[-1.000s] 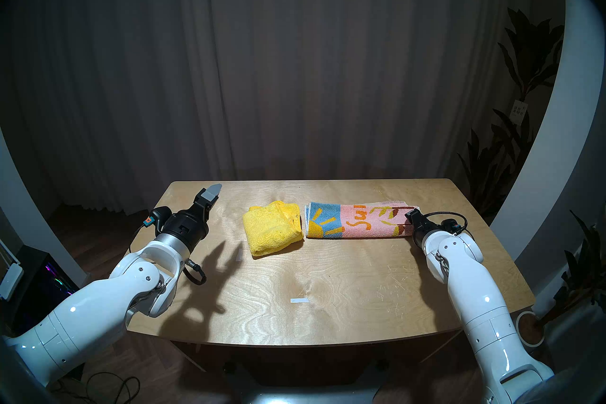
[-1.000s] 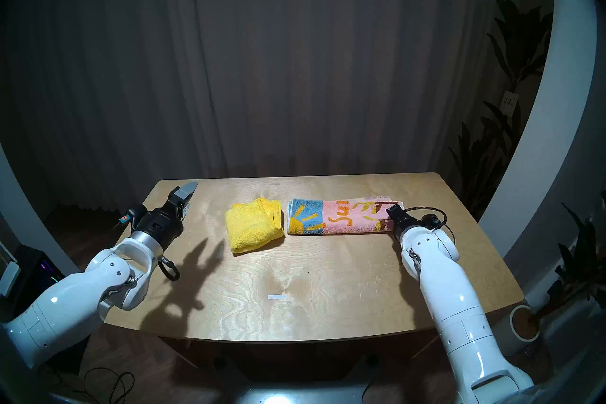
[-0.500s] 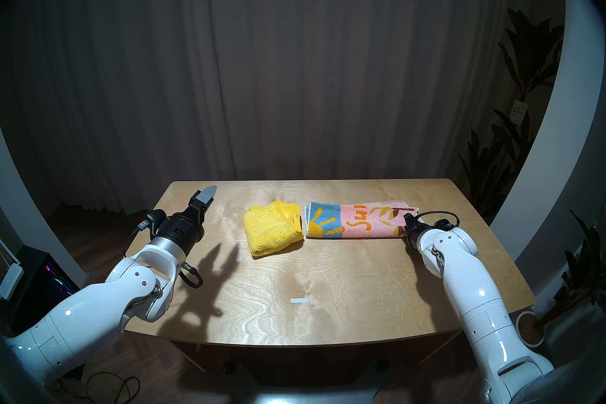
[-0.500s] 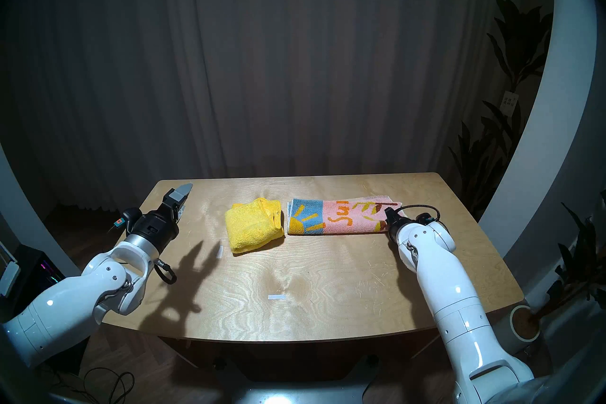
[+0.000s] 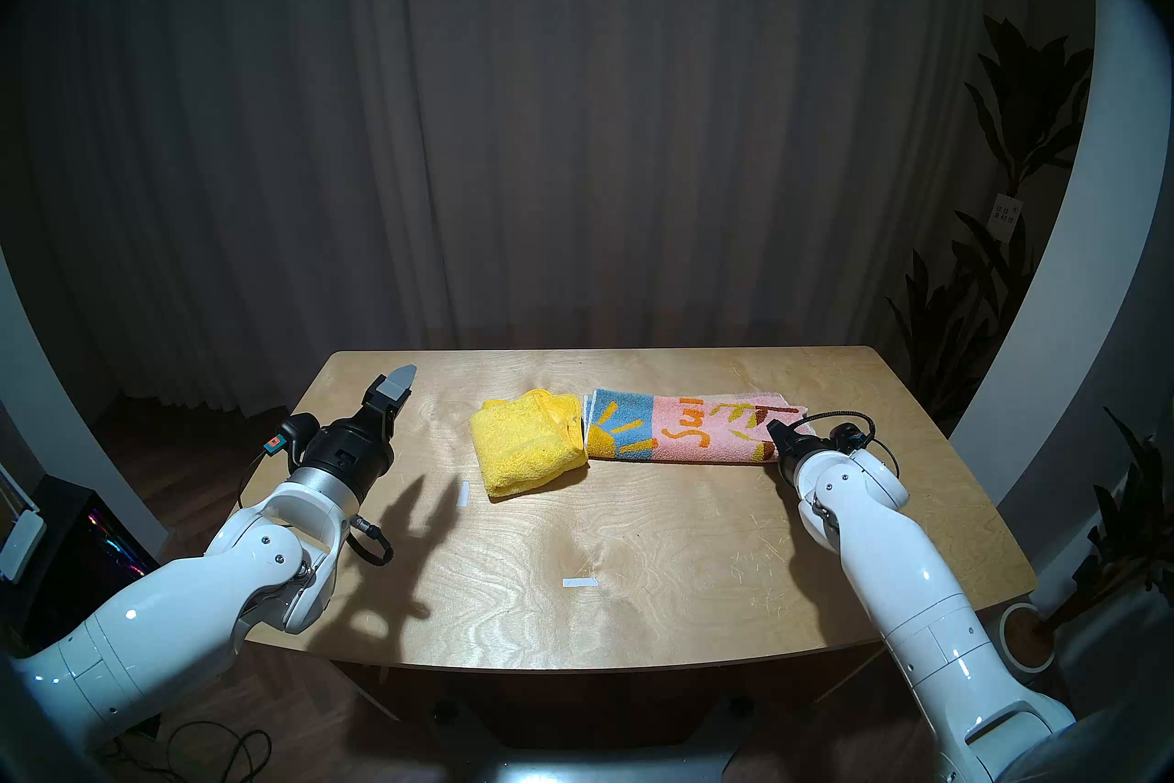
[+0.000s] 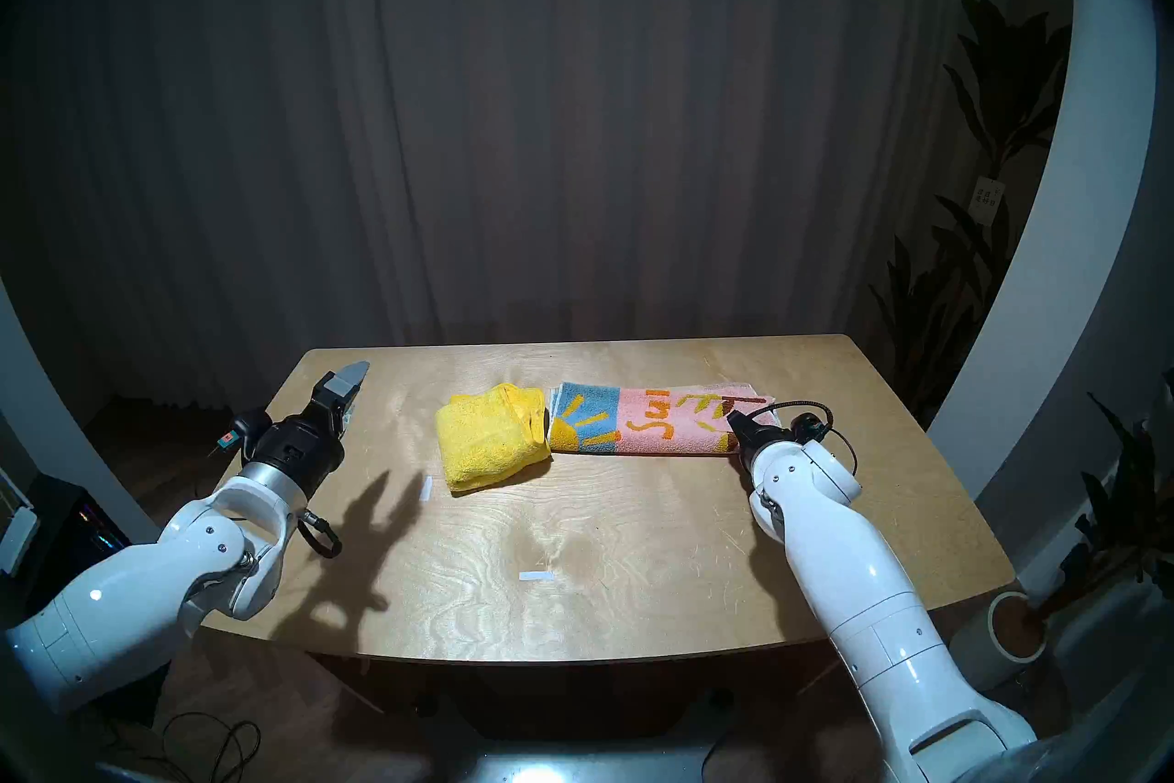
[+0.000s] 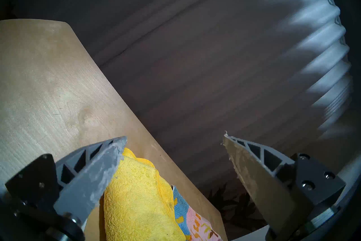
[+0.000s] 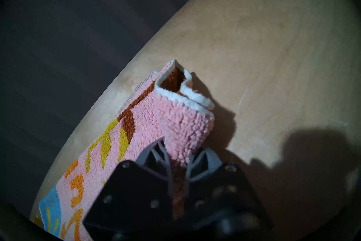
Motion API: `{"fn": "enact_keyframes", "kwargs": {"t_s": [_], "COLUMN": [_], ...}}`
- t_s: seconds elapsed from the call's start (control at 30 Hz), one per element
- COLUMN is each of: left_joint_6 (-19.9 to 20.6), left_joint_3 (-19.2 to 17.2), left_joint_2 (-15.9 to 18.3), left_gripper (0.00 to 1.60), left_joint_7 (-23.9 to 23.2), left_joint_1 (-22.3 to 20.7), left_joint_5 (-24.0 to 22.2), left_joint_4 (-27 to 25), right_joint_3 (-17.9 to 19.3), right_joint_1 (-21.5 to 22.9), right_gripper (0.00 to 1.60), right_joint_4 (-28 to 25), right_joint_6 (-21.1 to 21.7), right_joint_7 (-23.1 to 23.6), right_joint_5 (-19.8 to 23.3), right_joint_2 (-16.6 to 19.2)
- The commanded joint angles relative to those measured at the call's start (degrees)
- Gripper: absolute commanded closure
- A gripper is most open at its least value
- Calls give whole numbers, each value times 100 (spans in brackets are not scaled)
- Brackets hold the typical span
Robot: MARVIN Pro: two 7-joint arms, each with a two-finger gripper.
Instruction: Fold each towel twice and stack them on table
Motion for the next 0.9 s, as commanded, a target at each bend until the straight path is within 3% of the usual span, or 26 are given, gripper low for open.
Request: {"fn": "enact_keyframes", "kwargs": {"t_s": [0.0,0.17,0.3,0.67,0.87], "left_joint_6": [-115,-157,-213,-518,-716], "left_joint_3": [-135,-173,-193,-391,-517], "left_joint_2": [-18,-15,-33,-24,-38], "left_gripper": [0,0,0,0,0], "left_joint_7": [-56,-89,-106,-123,-197], "left_joint_1": [26,69,111,421,632], "left_joint_5": [-89,-180,-240,-483,-603], "left_joint_4": [-65,-52,-43,-22,-73], "right_joint_3": [-18,-86,-386,-1719,-2300], "right_joint_1": [-193,-119,-22,378,740], "right_gripper": [160,160,160,160,160], "right_joint_4": [-473,-630,-703,-1123,-1167], "right_joint_6": [-273,-161,-42,474,765], "right_joint_7": [47,134,304,764,1068], "right_joint_5": [-633,-957,-1398,-3202,-4163], "right_joint_2": [487,780,1026,1657,1824]}}
